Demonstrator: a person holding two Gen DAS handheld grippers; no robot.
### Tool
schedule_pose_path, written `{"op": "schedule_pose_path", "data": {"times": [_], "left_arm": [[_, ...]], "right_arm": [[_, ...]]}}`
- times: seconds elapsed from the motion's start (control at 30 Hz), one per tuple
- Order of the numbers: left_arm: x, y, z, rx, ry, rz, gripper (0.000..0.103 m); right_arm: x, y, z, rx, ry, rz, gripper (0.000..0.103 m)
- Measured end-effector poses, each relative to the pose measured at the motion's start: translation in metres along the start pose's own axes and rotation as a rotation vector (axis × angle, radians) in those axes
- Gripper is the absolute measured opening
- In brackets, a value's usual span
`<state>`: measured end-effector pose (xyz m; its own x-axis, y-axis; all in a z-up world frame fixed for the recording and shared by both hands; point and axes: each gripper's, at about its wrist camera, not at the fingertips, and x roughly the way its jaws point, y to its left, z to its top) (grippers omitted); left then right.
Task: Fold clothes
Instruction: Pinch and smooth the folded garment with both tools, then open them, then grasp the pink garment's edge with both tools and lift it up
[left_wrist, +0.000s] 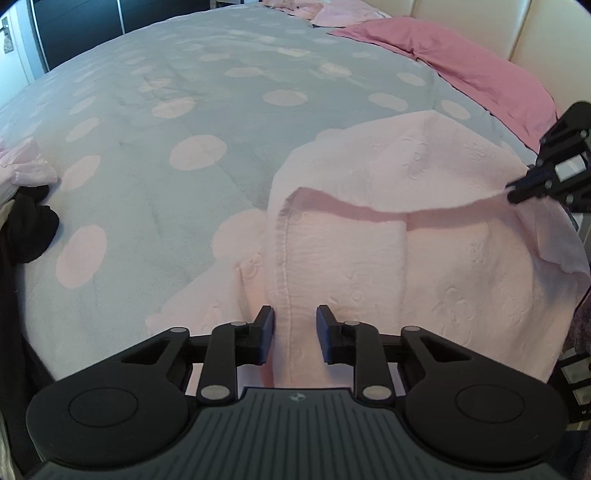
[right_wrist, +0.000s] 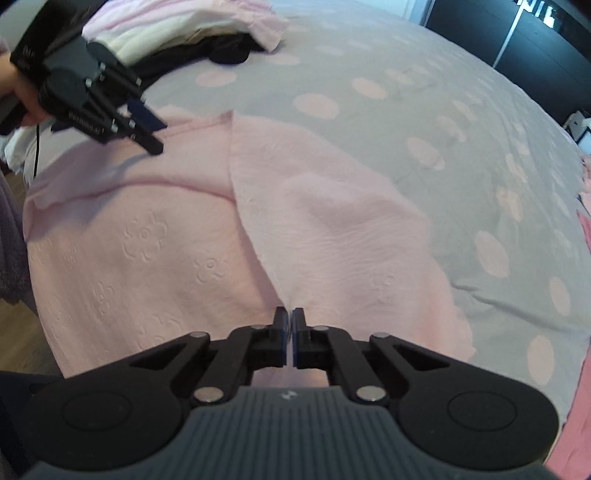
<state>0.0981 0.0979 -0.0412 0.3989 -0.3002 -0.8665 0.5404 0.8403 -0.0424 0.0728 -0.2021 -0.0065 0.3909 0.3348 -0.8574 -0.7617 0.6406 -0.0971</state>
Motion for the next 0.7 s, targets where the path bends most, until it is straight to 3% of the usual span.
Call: {"op": "schedule_pose_path", "data": {"times": [0.2,0.3,0.37,0.43,0.47,0.5,0.6,0.7], "left_arm": [[-0.007,-0.01,-0.006,0.019,0.006,0.029,0.003],[-0.016,-0.014,-0.009,0.011,-0.011,0.05,0.002],[-0.021,-0.016,-0.01,0.001,-0.023,0.058,0.002],[-0.025,-0.017,-0.011,-0.004,-0.024,0.068,0.002],[-0.026,-0.018,-0.011,-0.009,-0.024,0.074,0.002],[-0.026,-0.018,-0.012,-0.016,-0.027,0.077,0.002],[-0.023,-0.017,-0.013,-0.052,-0.032,0.059,0.004],[-0.014,-0.015,-0.013,-0.076,-0.012,0.054,0.022]], "right_arm": [[-0.046,-0.019,-0.024,0.092,-0.068,-0.044,0.002],[-0.057,-0.023,-0.037,0.141,-0.094,-0.045,0.002],[-0.059,-0.021,-0.044,0.153,-0.119,-0.038,0.008],[-0.054,-0.014,-0.048,0.157,-0.115,-0.018,0.019],[-0.049,-0.009,-0.049,0.153,-0.106,-0.007,0.032],[-0.044,-0.004,-0.05,0.14,-0.093,0.004,0.034],[-0.027,0.011,-0.049,0.098,-0.054,-0.002,0.034],[-0.01,0.014,-0.044,0.108,-0.036,-0.014,0.043]]}}
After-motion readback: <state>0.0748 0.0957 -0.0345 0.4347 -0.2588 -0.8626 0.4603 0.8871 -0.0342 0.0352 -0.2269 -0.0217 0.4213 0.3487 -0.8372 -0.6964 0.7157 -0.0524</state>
